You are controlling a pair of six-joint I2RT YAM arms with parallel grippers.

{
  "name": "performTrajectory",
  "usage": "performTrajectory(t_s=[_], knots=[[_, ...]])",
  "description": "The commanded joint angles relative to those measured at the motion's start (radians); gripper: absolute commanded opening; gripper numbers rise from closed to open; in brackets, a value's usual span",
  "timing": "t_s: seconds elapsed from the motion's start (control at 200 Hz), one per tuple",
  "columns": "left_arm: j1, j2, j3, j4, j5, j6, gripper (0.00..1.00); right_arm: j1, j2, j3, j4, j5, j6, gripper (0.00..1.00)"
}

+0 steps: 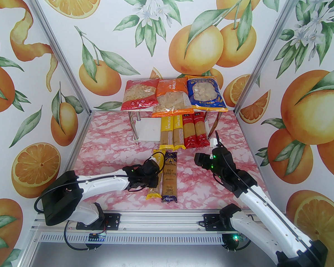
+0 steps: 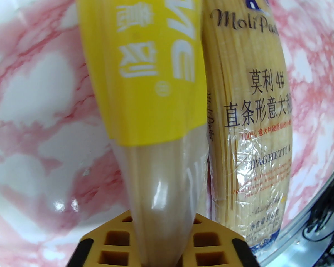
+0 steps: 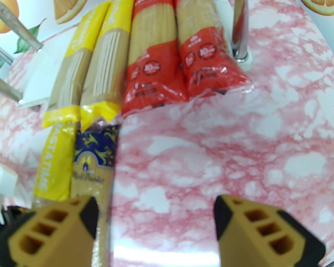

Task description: Place and organize the pasta boxes and bags onto the shelf

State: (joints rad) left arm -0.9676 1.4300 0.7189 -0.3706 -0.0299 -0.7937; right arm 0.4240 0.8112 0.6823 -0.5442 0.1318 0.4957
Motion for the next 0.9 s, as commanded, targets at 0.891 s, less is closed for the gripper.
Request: performTrajectory(t_s=[0.891], knots=[[0.338,-0.291,0.136,-0.048,0.033,0.237,0.0,-0.005,0.084,0.03,0.059,-0.049,0.021,0.73]])
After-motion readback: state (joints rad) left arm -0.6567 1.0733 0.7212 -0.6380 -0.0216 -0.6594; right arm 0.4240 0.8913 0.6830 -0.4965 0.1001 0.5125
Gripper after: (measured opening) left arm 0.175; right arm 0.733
